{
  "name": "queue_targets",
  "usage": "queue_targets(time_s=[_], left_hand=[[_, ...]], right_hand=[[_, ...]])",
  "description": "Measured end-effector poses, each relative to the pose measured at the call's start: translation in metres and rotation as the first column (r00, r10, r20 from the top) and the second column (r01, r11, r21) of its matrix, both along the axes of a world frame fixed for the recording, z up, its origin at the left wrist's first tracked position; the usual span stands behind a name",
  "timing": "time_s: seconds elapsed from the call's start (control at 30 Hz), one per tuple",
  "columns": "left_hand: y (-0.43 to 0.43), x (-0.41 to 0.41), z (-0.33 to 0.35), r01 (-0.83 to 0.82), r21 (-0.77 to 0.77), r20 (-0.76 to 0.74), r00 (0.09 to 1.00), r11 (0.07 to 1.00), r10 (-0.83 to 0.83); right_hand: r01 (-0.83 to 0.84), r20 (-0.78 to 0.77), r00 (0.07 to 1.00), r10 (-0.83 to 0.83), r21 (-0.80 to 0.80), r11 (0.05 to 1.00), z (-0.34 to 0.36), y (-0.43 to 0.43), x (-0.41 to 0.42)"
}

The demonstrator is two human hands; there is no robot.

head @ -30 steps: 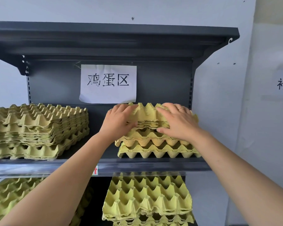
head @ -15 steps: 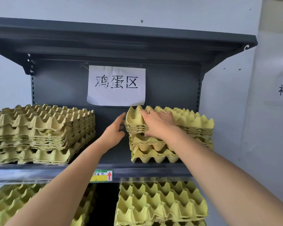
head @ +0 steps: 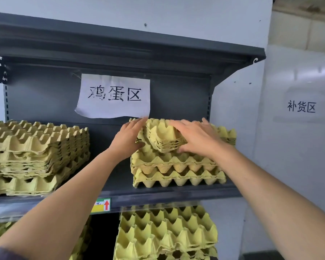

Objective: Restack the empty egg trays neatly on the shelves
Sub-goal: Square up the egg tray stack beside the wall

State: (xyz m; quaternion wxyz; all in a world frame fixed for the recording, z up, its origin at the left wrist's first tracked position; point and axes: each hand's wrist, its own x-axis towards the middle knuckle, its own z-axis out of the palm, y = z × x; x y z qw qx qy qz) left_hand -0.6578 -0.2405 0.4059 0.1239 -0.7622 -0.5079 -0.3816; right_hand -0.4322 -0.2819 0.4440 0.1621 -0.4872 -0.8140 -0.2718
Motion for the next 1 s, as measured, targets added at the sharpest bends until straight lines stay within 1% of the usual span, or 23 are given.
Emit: queue_targets(time_s=[0.03,0.1,0.2,0.27,0.37,0.43,0.5,0.6,0.67,0.73,0.77,0.83,0.87,0.93,1.0], left_hand=[[-0.001,0.006,0.002,-0.035,0.017,-0.055,0.998,0.999,0.036],[-0.002,0.02,0.005,-0.075,0.107,-0.156,0.983,0.991,0.092],[-0.004,0.039,0.006,-0.068,0.208,-0.239,0.964,0.976,0.119],[-0.006,0.052,0.007,-0.061,0.253,-0.238,0.964,0.966,0.123],[-0.011,0.068,0.01,-0.035,0.365,-0.199,0.973,0.93,0.115],[-0.012,0.075,0.012,-0.042,0.43,-0.208,0.967,0.902,0.144],[-0.013,0.08,0.012,-0.061,0.458,-0.233,0.954,0.887,0.186],[-0.018,0.089,0.012,-0.093,0.479,-0.249,0.939,0.873,0.237],[-0.023,0.097,0.012,-0.093,0.466,-0.269,0.932,0.88,0.242],[-0.025,0.107,0.008,-0.088,0.445,-0.322,0.913,0.891,0.251],[-0.025,0.11,0.005,-0.088,0.426,-0.346,0.904,0.901,0.252],[-0.024,0.115,-0.004,-0.121,0.362,-0.354,0.9,0.924,0.256],[-0.023,0.117,-0.008,-0.143,0.342,-0.349,0.898,0.929,0.267],[-0.02,0.118,-0.013,-0.17,0.343,-0.352,0.889,0.924,0.294],[-0.019,0.117,-0.012,-0.178,0.337,-0.352,0.887,0.925,0.299]], right_hand=[[-0.012,0.001,1.0,0.012,0.015,1.0,-0.002,0.0,0.009],[-0.046,-0.013,0.999,0.046,0.042,0.998,-0.008,0.002,0.03],[-0.068,-0.01,0.998,0.069,0.078,0.995,-0.015,0.008,0.061],[-0.097,-0.007,0.995,0.098,0.1,0.99,-0.018,0.013,0.08],[-0.155,-0.033,0.986,0.161,0.15,0.977,-0.019,0.023,0.101],[-0.187,-0.056,0.978,0.2,0.183,0.965,-0.017,0.033,0.112],[-0.217,-0.045,0.972,0.23,0.203,0.955,-0.017,0.043,0.12],[-0.246,-0.067,0.962,0.264,0.201,0.948,-0.019,0.058,0.127],[-0.249,-0.092,0.957,0.277,0.235,0.94,-0.02,0.069,0.131],[-0.226,-0.152,0.95,0.271,0.264,0.938,-0.024,0.082,0.135],[-0.215,-0.178,0.948,0.264,0.255,0.943,-0.027,0.087,0.136],[-0.203,-0.188,0.952,0.243,0.206,0.957,-0.036,0.094,0.135],[-0.201,-0.192,0.954,0.229,0.155,0.967,-0.041,0.097,0.134],[-0.232,-0.233,0.943,0.236,0.047,0.972,-0.05,0.1,0.134],[-0.264,-0.255,0.933,0.254,-0.007,0.964,-0.051,0.1,0.134]])
